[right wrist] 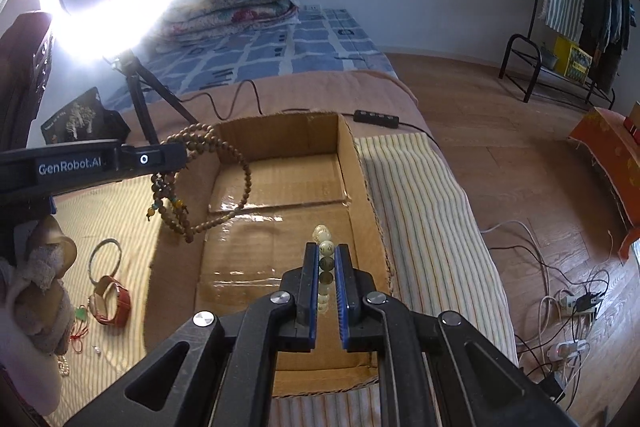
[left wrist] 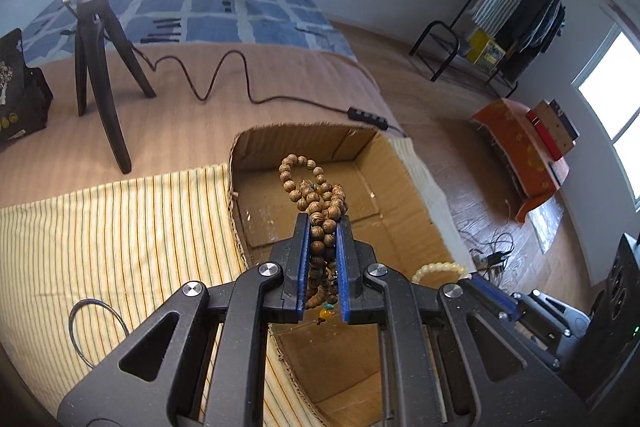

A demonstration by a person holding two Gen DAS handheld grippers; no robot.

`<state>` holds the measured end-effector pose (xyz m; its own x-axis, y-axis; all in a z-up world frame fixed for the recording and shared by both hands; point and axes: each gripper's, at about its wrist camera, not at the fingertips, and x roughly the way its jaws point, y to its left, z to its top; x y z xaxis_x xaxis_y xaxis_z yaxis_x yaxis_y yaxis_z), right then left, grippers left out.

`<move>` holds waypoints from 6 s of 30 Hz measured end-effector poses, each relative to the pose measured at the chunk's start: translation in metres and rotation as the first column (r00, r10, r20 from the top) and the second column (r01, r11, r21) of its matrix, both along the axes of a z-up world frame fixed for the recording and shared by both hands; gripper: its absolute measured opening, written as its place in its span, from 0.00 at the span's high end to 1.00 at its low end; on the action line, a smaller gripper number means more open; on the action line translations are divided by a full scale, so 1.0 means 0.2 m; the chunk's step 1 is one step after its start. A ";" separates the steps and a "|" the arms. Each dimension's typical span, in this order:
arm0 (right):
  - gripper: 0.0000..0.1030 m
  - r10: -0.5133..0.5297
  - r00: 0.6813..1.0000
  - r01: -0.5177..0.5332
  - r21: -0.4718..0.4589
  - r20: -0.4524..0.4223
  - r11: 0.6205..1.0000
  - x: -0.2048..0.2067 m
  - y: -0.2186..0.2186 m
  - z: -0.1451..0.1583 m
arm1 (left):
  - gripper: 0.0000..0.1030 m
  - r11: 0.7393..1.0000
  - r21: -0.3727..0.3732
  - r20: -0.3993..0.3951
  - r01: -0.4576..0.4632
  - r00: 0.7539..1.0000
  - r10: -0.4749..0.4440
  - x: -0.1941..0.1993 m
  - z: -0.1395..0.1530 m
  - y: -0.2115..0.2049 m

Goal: Organize jewelry
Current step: 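Carry the necklace and bracelet into the cardboard box and open both tools, then move both tools back over the remaining jewelry on the sheet, then grasp the green jade pendant with the left tool while the right tool grasps the leather watch, then carry the pendant and watch into the cardboard box and open both tools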

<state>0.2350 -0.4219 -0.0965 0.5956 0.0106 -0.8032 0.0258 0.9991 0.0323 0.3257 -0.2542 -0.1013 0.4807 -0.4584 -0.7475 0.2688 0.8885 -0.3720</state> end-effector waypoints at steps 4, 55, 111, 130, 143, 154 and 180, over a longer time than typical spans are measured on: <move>0.83 -0.009 1.000 0.009 0.027 0.001 1.000 -0.01 -0.02 0.00 | 0.90 1.000 -0.008 -0.007 0.021 1.000 -0.021 0.00 -0.01 -0.01; 0.05 0.291 0.955 -0.293 0.053 0.051 0.955 -0.19 0.71 0.14 | 0.51 0.974 0.193 0.143 -0.118 0.986 0.091 -0.60 0.20 1.11; 0.30 0.510 0.829 -0.514 0.049 -0.231 0.857 -0.01 1.12 -0.41 | 0.67 0.942 0.238 -0.127 0.236 0.969 -0.211 -0.60 -0.48 0.97; 0.42 0.505 0.822 -0.510 0.053 -0.264 0.859 0.02 1.15 -0.48 | 0.74 0.903 0.342 -0.069 0.258 0.966 -0.250 -0.61 -0.52 0.88; 0.44 0.509 0.835 -0.506 0.073 -0.210 0.860 -0.03 1.14 -0.37 | 0.75 0.957 0.255 -0.020 0.136 0.991 -0.135 -0.57 -0.35 1.00; 0.44 0.470 0.877 -0.463 0.087 -0.102 0.882 -0.05 1.05 -0.14 | 0.75 0.987 0.151 0.098 0.062 0.992 -0.078 -0.56 -0.05 1.06; 0.44 0.128 0.990 -0.132 0.078 0.054 0.988 0.06 0.22 0.21 | 0.75 0.988 -0.039 0.256 0.150 0.957 -0.135 -0.50 0.39 0.67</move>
